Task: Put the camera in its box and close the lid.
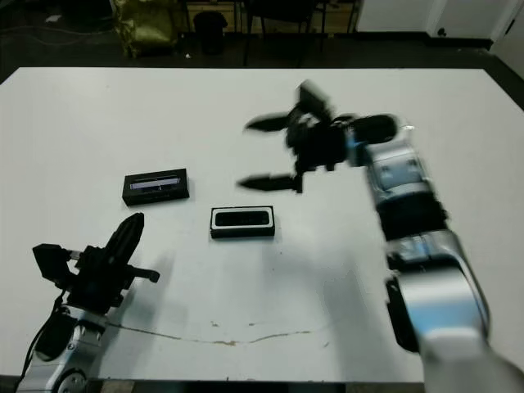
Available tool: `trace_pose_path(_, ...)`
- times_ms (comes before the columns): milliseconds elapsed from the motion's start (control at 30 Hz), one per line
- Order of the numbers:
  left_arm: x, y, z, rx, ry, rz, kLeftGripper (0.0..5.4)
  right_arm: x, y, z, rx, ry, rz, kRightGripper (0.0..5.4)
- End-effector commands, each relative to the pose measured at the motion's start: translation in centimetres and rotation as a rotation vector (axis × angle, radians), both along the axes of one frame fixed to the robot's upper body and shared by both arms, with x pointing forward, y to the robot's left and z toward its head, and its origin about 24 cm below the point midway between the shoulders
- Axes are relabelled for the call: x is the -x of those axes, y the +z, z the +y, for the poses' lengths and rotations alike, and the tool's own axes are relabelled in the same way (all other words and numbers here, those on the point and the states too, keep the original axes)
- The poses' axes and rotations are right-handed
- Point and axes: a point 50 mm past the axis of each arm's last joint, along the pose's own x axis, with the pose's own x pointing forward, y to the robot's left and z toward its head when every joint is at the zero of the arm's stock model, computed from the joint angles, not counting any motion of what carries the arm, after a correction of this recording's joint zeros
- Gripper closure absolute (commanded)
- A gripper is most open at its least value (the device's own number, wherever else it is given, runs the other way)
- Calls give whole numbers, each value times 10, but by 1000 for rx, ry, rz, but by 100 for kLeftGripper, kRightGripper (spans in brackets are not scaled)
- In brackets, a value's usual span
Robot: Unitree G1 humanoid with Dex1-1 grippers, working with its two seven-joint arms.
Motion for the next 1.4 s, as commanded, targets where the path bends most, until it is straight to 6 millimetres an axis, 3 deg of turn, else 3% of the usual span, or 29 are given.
trace_pose_path(33,3,-5,0,-4,-1,28,540,15,-15,-14,-98,-211,30,41)
trace_pose_path(167,4,-5,1,-4,0,29,540,31,-32,-26,-172,-431,30,131)
trace_pose_path(367,6,-5,3,9,12,42,540,57,-54,-32,-112,-614,-78,268)
trace_pose_path(767,7,-5,8,8,28,50,540,110,-93,-7,-136,-813,-148,538)
trace_pose_path(1033,-3,8,25,-99,51,-19,540,128,-106,-7,-165,-859,-133,538)
trace_pose_path(1400,-42,52,66,-356,58,-150,540,130,-109,-13,-182,-899,-112,538)
